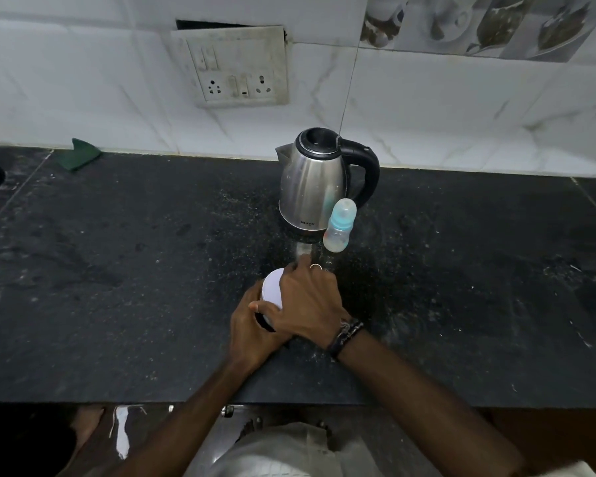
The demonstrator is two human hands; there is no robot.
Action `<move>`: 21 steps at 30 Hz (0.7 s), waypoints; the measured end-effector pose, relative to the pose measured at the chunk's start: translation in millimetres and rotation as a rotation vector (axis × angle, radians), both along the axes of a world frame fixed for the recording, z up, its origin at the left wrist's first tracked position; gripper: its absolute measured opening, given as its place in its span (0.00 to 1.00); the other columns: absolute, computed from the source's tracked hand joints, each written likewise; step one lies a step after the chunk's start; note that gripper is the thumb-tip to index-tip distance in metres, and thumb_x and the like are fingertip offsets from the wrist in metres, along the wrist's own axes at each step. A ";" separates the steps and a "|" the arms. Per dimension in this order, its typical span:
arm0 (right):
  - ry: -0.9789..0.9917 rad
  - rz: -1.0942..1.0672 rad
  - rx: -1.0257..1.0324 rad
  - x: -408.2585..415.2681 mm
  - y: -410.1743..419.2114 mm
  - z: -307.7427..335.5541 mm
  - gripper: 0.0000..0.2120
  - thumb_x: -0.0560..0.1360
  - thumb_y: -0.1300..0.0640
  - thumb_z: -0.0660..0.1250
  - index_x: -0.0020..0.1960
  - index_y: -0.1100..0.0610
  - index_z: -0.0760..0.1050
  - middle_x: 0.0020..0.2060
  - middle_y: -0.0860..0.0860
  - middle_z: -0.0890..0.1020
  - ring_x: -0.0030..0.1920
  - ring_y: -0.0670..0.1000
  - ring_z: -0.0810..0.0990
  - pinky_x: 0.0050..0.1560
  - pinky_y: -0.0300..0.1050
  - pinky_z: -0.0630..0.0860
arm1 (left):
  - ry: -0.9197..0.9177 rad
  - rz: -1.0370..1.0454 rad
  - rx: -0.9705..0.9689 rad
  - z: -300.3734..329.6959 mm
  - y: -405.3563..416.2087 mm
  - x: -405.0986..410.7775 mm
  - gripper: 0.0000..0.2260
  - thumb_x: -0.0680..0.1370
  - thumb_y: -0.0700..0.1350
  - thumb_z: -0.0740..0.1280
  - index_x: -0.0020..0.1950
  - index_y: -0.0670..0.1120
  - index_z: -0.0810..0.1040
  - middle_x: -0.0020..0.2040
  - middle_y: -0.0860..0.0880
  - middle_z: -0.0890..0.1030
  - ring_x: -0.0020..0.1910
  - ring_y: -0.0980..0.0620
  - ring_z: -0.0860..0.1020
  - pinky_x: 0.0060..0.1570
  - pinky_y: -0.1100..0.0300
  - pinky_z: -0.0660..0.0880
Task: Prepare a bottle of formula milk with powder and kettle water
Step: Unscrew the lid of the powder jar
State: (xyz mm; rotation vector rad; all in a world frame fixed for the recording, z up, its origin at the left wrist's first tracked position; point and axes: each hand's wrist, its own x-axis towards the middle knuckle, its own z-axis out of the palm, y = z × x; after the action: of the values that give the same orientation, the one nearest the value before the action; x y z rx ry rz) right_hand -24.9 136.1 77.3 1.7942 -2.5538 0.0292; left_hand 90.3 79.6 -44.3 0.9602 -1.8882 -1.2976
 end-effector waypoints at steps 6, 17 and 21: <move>-0.053 0.160 0.032 -11.3 -7.1 8.3 0.29 0.74 0.35 0.63 0.54 0.61 0.77 0.53 0.61 0.78 0.46 0.60 0.81 0.40 0.47 0.64 | -0.022 -0.045 0.027 -0.6 -2.7 2.1 0.44 0.58 0.52 0.83 0.72 0.46 0.72 0.64 0.50 0.80 0.63 0.53 0.79 0.61 0.47 0.77; -0.085 0.497 0.183 -33.3 -7.0 10.7 0.26 0.67 0.47 0.72 0.60 0.58 0.73 0.55 0.56 0.73 0.48 0.58 0.74 0.45 0.53 0.74 | -0.040 -0.094 -0.030 4.5 -1.9 3.3 0.40 0.59 0.46 0.82 0.70 0.43 0.74 0.63 0.50 0.81 0.62 0.57 0.79 0.59 0.63 0.75; -0.462 0.548 0.357 -37.7 -8.5 27.0 0.27 0.70 0.52 0.71 0.68 0.47 0.73 0.65 0.55 0.72 0.66 0.59 0.68 0.62 0.53 0.72 | -0.064 -0.090 -0.028 7.8 -3.0 0.6 0.37 0.58 0.46 0.81 0.67 0.46 0.76 0.59 0.54 0.82 0.57 0.61 0.80 0.55 0.65 0.76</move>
State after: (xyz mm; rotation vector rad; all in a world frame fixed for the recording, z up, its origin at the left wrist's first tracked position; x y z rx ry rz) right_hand -62.6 127.6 104.3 2.8798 -2.3271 -0.0061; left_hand 90.9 76.7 -36.5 0.9222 -2.0138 -1.3023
